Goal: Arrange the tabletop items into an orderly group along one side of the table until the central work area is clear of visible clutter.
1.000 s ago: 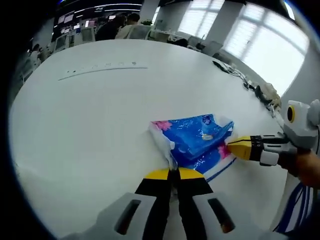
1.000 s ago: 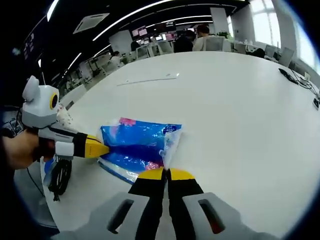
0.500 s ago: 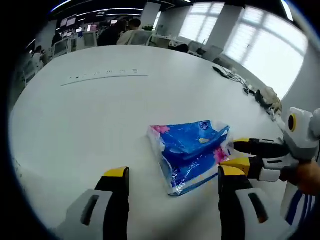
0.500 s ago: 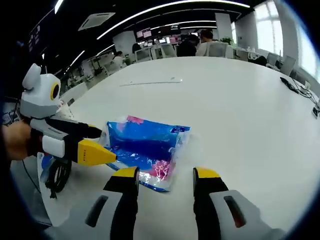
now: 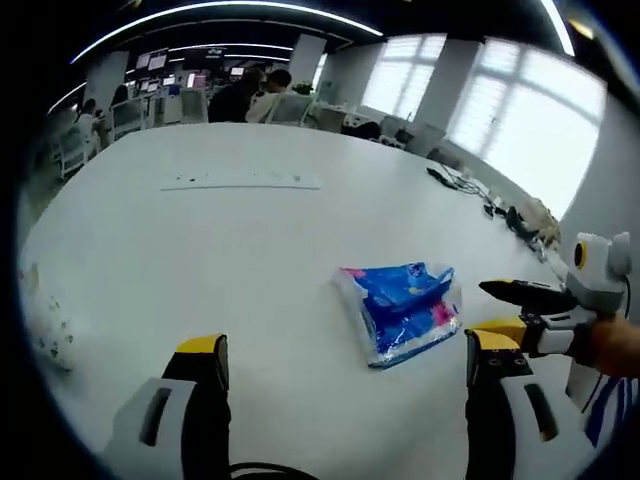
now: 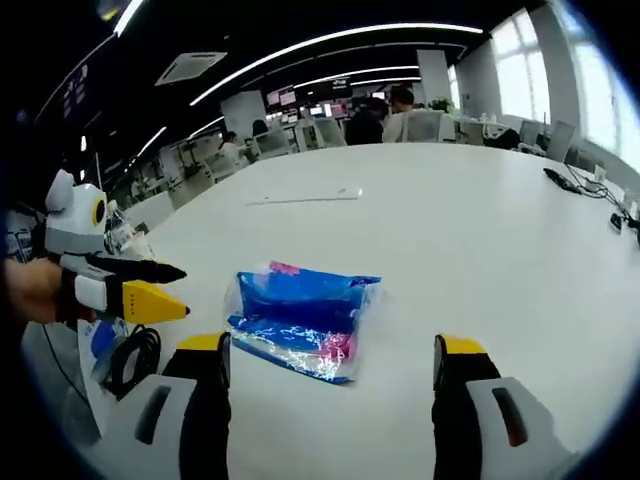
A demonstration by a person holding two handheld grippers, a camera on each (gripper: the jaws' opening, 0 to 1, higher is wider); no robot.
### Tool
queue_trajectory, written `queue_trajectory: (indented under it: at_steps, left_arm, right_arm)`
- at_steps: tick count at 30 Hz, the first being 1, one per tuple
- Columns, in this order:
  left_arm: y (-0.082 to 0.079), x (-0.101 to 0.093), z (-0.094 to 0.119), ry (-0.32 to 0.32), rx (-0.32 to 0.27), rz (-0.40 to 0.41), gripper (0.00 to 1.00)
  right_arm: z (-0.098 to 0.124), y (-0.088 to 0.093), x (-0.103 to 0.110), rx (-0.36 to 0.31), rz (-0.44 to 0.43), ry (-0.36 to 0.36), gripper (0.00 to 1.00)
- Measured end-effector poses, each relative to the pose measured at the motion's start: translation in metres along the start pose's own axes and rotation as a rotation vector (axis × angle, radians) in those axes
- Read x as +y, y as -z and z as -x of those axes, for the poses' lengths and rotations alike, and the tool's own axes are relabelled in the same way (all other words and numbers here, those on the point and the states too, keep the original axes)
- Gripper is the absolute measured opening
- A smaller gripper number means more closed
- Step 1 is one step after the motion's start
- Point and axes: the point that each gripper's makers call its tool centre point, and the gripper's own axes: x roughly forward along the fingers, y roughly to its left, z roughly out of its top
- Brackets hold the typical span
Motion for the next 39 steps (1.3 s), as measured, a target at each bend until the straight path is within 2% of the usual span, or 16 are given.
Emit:
queue_trajectory:
  at_steps: [4,9,16,24,29,39]
  left_arm:
    - [-0.005,0.002,0.015,0.008,-0.018,-0.010,0.96]
    - [-0.006,0.008,0.037,0.015,-0.036,-0.022,0.96]
    - [-0.003,0.032,0.067,0.009,-0.056,-0.018,0.96]
    - [0.002,0.050,0.095,0.007,-0.059,-0.019,0.94]
    - [0.001,0.057,0.104,0.002,-0.072,-0.014,0.92]
    - [0.011,0.064,0.107,0.004,-0.041,-0.016,0.90]
  right_arm:
    - [0.005,-0.008,0.012,-0.022,0.006,-0.003,0.83]
    - [0.008,-0.009,0.032,-0.026,0.030,-0.015,0.82]
    - [0.015,-0.008,0.058,-0.037,0.041,-0.010,0.81]
    - [0.018,-0.011,0.080,-0.050,0.040,-0.005,0.79]
    - [0.019,-0.014,0.094,-0.056,0.043,-0.024,0.77]
    - [0.017,-0.015,0.109,-0.050,0.057,-0.048,0.74]
